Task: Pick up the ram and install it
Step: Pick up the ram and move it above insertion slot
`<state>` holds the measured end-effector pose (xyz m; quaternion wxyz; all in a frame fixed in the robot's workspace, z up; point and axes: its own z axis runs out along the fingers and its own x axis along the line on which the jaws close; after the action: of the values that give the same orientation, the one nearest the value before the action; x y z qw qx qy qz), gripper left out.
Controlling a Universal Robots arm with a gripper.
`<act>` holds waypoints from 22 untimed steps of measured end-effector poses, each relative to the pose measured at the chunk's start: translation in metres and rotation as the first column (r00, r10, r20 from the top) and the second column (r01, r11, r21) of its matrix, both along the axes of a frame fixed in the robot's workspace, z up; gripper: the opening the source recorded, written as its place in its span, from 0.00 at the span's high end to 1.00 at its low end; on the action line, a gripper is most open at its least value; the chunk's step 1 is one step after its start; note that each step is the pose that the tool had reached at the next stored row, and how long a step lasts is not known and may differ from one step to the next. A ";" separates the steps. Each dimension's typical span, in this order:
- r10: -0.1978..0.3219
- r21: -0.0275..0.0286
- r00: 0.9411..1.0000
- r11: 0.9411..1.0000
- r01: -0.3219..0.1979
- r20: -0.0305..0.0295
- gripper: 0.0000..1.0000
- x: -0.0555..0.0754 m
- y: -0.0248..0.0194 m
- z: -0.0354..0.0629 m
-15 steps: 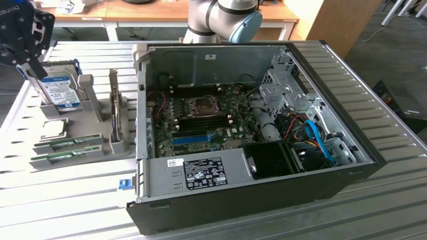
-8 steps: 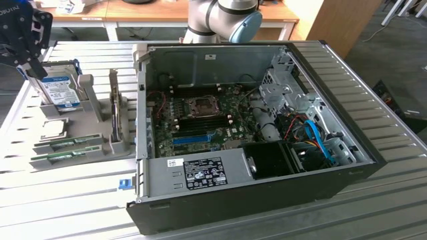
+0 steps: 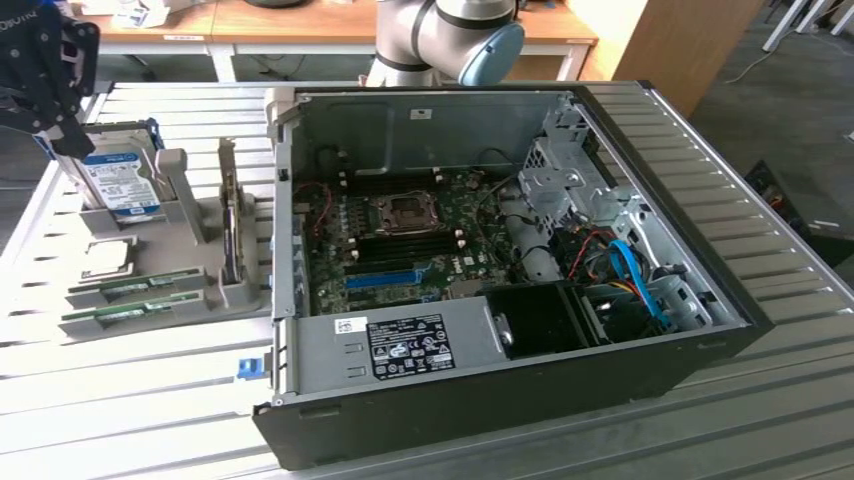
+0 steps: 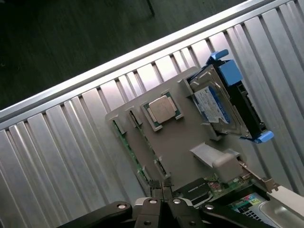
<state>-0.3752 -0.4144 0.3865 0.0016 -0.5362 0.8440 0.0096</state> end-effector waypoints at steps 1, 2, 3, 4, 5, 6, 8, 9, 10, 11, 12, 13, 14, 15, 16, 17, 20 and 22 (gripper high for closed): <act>0.013 0.000 1.000 1.000 -0.013 0.000 0.89 0.000 0.0000 0.0000; 0.026 0.000 1.000 1.000 -0.026 0.000 0.89 0.000 0.0000 0.0000; 0.039 0.000 0.999 0.999 -0.039 0.000 0.89 0.000 0.0000 0.0000; 0.052 0.000 0.999 0.999 -0.052 0.000 0.89 0.000 0.0000 0.0000; 0.065 0.000 0.998 0.998 -0.065 0.000 0.89 0.000 0.0000 0.0000; 0.078 0.000 0.997 0.997 -0.078 0.000 0.89 0.000 0.0000 0.0000; 0.101 0.000 0.995 0.995 -0.101 0.000 0.89 0.000 0.0000 0.0000; 0.104 0.000 0.995 0.995 -0.104 0.000 0.89 0.000 0.0000 0.0000; 0.105 0.000 0.994 0.994 -0.105 0.000 0.89 0.000 0.0000 0.0000; 0.105 0.000 0.994 0.994 -0.105 0.000 0.89 0.000 0.0000 0.0000; 0.105 0.000 0.994 0.994 -0.105 0.000 0.89 0.000 0.0000 0.0000; 0.105 0.000 0.994 0.994 -0.105 0.000 0.89 0.000 0.0000 0.0000; 0.105 0.000 0.994 0.994 -0.105 0.000 0.89 0.000 0.0000 0.0000; 0.105 0.000 0.994 0.994 -0.105 0.000 0.89 0.000 0.0000 0.0000; 0.105 0.000 0.994 0.994 -0.105 0.000 0.89 0.000 0.0000 0.0000; 0.105 0.000 0.994 0.994 -0.105 0.000 0.89 0.000 0.0000 0.0000; 0.108 0.000 0.994 0.994 -0.108 0.000 0.89 0.000 0.0000 0.0000; 0.124 0.000 0.992 0.992 -0.124 0.000 0.89 0.000 0.0000 -0.0001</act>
<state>-0.3752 -0.4144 0.3864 0.0011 -0.5876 0.8091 0.0097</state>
